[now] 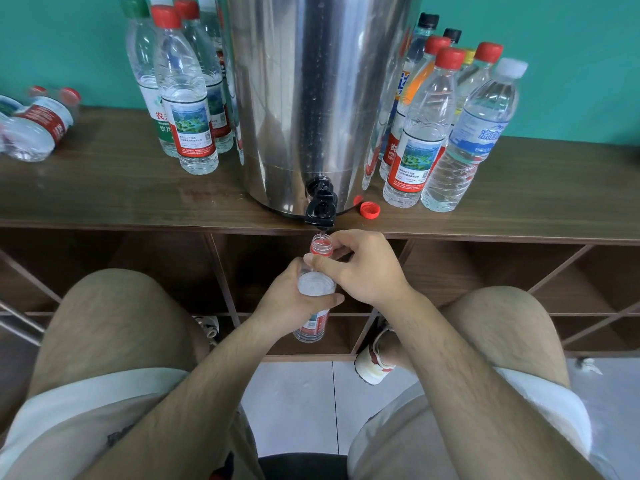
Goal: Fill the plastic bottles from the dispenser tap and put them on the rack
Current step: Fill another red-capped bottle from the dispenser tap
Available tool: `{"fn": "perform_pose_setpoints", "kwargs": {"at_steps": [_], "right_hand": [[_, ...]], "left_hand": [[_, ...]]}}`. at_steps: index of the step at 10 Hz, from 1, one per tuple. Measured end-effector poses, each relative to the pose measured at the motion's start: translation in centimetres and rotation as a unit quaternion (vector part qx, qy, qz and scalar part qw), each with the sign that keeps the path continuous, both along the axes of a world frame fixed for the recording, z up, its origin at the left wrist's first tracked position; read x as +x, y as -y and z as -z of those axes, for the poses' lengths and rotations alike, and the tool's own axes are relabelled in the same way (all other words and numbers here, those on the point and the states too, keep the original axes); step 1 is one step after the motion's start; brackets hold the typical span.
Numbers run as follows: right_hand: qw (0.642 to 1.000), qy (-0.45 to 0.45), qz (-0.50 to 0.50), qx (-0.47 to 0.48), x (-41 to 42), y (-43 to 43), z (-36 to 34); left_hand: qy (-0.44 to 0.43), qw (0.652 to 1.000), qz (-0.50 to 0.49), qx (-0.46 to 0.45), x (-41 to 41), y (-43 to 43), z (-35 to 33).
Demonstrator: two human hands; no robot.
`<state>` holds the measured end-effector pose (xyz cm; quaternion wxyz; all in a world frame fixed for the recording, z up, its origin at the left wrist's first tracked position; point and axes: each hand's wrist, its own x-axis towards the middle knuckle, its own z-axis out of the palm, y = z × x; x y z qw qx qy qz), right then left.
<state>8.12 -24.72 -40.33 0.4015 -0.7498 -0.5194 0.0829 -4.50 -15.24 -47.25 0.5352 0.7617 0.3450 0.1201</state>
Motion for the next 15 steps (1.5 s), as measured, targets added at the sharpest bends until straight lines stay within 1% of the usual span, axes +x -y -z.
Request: {"fn": "perform_pose_setpoints", "kwargs": {"at_steps": [6, 9, 15], "right_hand": [[1.0, -0.004, 0.001, -0.002, 0.0, 0.03, 0.02], [1.0, -0.005, -0.002, -0.001, 0.02, -0.04, 0.1], [1.0, 0.0, -0.001, -0.001, 0.03, -0.02, 0.2]], "left_hand": [[0.01, 1.0, 0.006, -0.006, -0.13, 0.07, -0.22], [-0.002, 1.0, 0.004, 0.009, 0.13, -0.05, 0.05], [0.001, 1.0, 0.002, -0.002, 0.0, 0.18, -0.4]]}}
